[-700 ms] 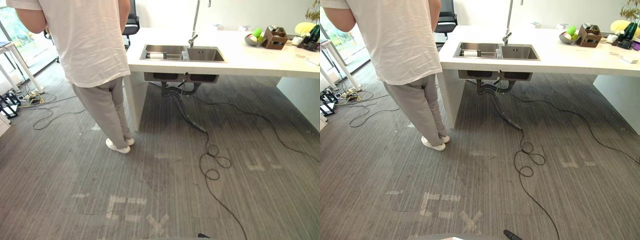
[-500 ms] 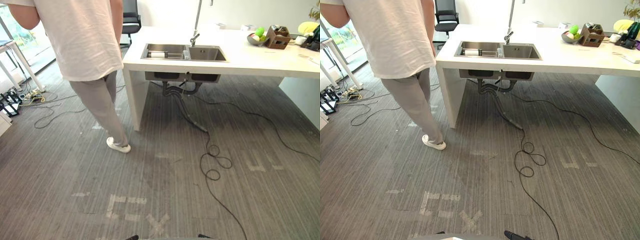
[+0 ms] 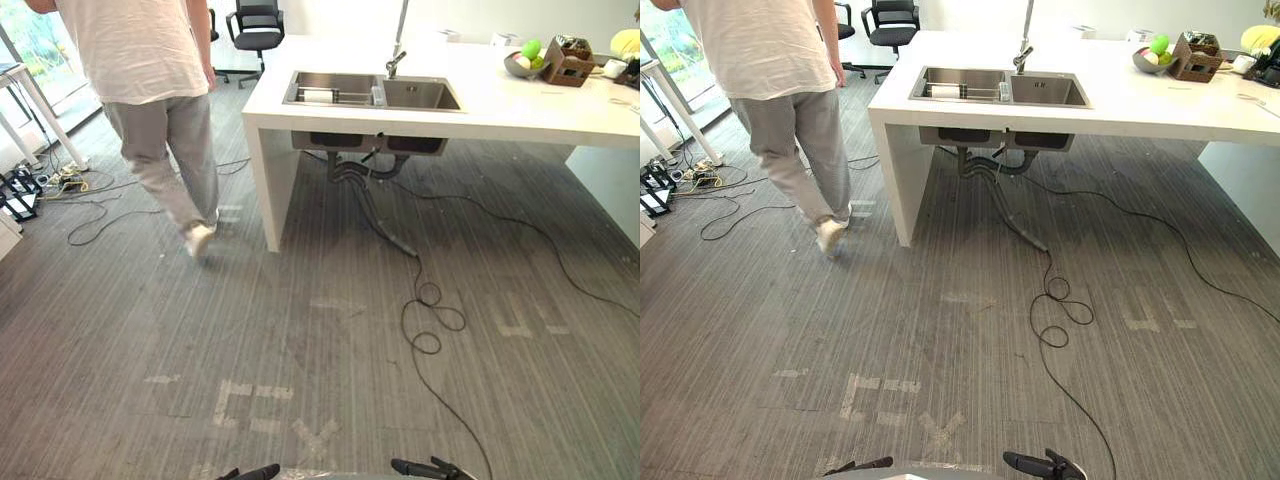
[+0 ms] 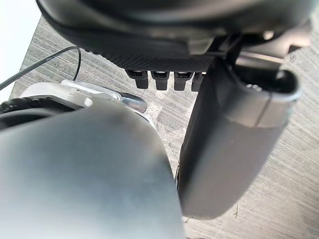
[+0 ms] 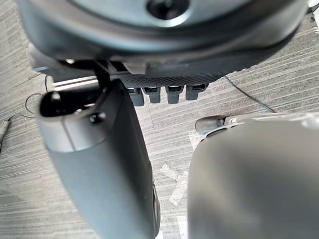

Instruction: Walk over to the sink, pick up the cup, carry it to the dishwasher, place the cup inside the dishwasher, then close the dishwasher door

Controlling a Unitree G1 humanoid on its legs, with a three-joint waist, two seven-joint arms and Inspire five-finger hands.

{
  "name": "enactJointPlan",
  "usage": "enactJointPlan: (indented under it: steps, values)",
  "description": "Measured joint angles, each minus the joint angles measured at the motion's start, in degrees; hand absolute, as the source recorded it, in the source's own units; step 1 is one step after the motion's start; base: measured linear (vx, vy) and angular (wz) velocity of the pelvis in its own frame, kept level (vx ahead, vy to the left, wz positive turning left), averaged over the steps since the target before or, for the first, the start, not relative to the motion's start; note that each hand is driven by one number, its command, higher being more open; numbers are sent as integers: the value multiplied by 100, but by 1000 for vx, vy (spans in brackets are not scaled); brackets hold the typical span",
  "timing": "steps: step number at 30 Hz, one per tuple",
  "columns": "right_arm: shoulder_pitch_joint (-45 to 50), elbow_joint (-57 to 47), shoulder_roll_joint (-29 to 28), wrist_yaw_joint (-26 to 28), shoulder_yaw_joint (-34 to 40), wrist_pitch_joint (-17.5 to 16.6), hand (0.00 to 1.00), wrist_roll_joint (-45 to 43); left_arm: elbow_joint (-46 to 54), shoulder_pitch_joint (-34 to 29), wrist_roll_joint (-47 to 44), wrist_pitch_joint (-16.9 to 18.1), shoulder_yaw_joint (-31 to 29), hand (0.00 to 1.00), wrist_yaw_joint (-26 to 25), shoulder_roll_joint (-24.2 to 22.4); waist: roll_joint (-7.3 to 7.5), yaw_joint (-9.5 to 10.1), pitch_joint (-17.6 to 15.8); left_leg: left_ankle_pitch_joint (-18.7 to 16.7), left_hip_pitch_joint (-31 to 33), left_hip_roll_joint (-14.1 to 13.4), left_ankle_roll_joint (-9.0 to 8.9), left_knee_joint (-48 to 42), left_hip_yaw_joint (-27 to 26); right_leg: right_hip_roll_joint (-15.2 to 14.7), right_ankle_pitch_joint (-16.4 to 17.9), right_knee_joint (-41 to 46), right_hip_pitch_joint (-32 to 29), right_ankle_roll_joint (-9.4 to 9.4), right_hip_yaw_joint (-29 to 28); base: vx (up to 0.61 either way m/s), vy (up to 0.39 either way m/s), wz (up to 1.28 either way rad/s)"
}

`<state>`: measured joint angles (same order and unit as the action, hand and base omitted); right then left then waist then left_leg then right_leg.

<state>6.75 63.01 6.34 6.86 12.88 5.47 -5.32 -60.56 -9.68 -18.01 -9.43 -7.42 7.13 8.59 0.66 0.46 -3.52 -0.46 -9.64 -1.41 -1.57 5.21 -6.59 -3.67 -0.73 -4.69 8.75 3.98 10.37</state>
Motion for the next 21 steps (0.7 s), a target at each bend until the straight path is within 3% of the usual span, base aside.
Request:
enactJointPlan:
  steps: [7,13,15,16,17,18,19,21]
  values:
    - [-8,78,27,212,-1,14,100,-161,-43,-1,-70,-48,-17,100,-95,-6,15,-10,-5,49,-2,-9,-23,5,63,2,0,23,11,0,87,-63,-30,6]
    - [11,125,14,164,-37,-112,100,-480,-123,-41,-122,415,-128,100,-651,-99,50,-11,-33,51,-73,7,-22,6,75,-20,-1,48,96,2,121,-39,-18,3]
    - [14,126,10,140,-38,-210,100,-479,-122,-22,-121,491,-133,100,-778,-127,58,-36,-65,50,-84,30,-15,5,120,-91,170,377,12,108,226,-53,-4,26]
    - [18,125,1,102,-44,-330,100,-480,-109,-6,-122,559,-132,100,-866,-132,87,-35,-90,42,-84,97,-3,4,122,-246,453,968,-212,216,328,-66,33,33]
    - [14,96,8,59,-67,-405,100,-485,-109,-12,-123,620,-131,100,-947,-156,95,-24,-107,-1,-83,156,140,4,123,-423,637,1611,-481,357,477,-82,69,32]
    - [9,75,22,52,-85,-449,100,-508,-109,-15,-122,646,-133,100,-988,-169,86,-17,-126,-10,-89,177,218,3,116,-515,668,2031,-672,371,526,-83,103,23]
    - [8,1,18,26,-104,-543,100,-607,-103,-33,-120,729,-132,100,-1054,-167,109,-11,-189,-18,-123,218,294,-4,94,-732,666,2977,-1095,372,549,-72,126,14]
    - [10,-147,-49,0,-129,-644,100,-717,-74,-61,-140,837,-292,100,-1166,-135,216,-1,-395,-28,-324,360,459,-5,106,-1082,590,4197,-1556,194,559,-16,112,8]
